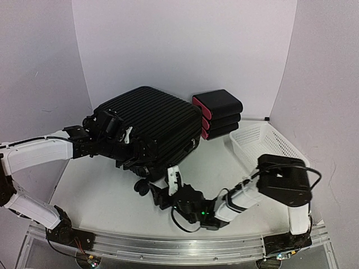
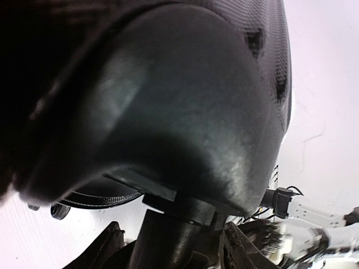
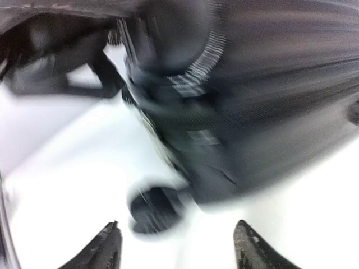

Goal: Open, take out, and arrange the luggage

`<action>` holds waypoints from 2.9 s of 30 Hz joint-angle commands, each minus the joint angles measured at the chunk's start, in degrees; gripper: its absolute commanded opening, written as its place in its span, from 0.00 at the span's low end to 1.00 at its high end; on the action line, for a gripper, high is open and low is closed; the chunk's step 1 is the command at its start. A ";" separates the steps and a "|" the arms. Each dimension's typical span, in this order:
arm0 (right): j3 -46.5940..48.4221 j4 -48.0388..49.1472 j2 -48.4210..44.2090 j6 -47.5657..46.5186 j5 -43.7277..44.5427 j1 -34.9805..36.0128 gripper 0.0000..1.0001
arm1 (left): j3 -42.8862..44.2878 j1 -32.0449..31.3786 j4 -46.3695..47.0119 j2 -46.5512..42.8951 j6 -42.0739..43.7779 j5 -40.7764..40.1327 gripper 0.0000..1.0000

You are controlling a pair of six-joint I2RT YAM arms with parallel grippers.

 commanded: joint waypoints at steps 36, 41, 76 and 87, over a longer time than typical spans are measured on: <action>51.45 -85.59 -3.54 6.23 -65.76 -41.62 0.98 | 4.40 -0.16 -32.53 -26.24 6.28 -18.20 1.00; 54.60 -85.65 -0.57 6.52 -66.65 -42.76 0.98 | 7.70 13.53 -32.18 -22.76 11.30 -13.82 0.99; 30.32 -59.71 -11.36 20.42 -71.38 -27.99 0.74 | 25.40 23.84 -16.59 11.74 24.09 0.55 0.86; 18.20 -70.91 -23.88 12.03 -45.49 -21.06 0.89 | 24.04 23.88 -19.34 10.56 31.41 -5.66 0.91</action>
